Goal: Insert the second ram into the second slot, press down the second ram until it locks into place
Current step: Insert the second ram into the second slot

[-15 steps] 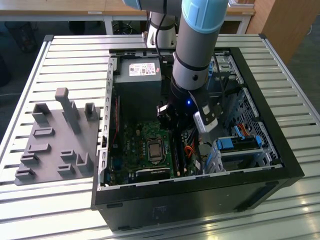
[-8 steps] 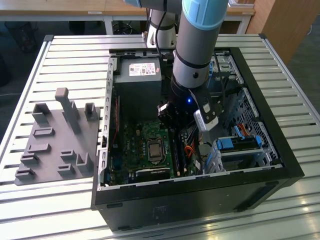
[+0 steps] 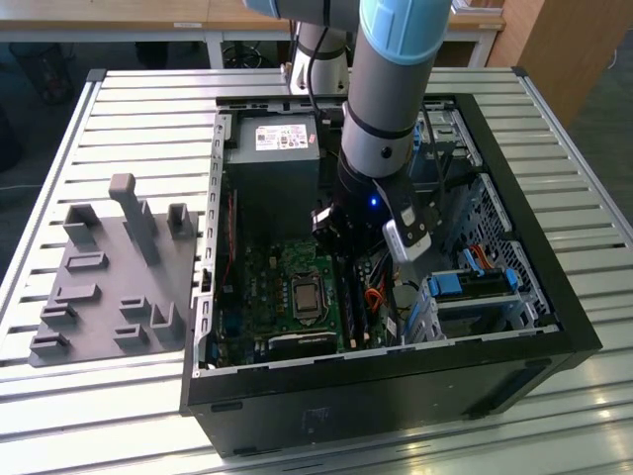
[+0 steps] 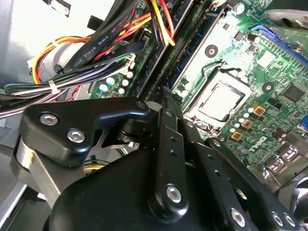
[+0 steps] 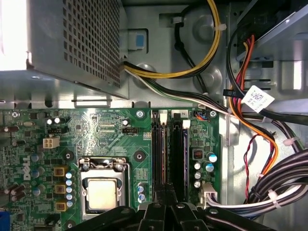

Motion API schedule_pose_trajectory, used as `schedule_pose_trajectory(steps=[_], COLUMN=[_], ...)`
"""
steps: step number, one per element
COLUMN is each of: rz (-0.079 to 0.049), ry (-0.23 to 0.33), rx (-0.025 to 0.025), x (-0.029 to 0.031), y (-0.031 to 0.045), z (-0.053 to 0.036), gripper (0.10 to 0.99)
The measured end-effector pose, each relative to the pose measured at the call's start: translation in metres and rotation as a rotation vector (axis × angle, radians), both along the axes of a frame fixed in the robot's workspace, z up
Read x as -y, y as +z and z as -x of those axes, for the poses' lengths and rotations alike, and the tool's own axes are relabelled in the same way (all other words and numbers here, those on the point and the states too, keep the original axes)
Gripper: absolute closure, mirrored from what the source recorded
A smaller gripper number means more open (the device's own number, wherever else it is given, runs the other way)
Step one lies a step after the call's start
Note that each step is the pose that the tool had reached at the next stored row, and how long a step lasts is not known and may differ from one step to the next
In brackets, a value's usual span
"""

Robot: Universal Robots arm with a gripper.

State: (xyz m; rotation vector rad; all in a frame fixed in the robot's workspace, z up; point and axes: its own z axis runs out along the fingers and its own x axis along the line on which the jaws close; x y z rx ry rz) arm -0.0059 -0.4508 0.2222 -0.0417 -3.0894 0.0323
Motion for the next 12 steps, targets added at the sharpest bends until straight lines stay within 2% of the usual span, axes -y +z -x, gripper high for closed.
schedule_pose_trajectory(steps=[12], rz=[0.000], ry=[0.000], rx=[-0.0001], x=[0.0000], y=[-0.0058], z=[0.0000], gripper=[0.980])
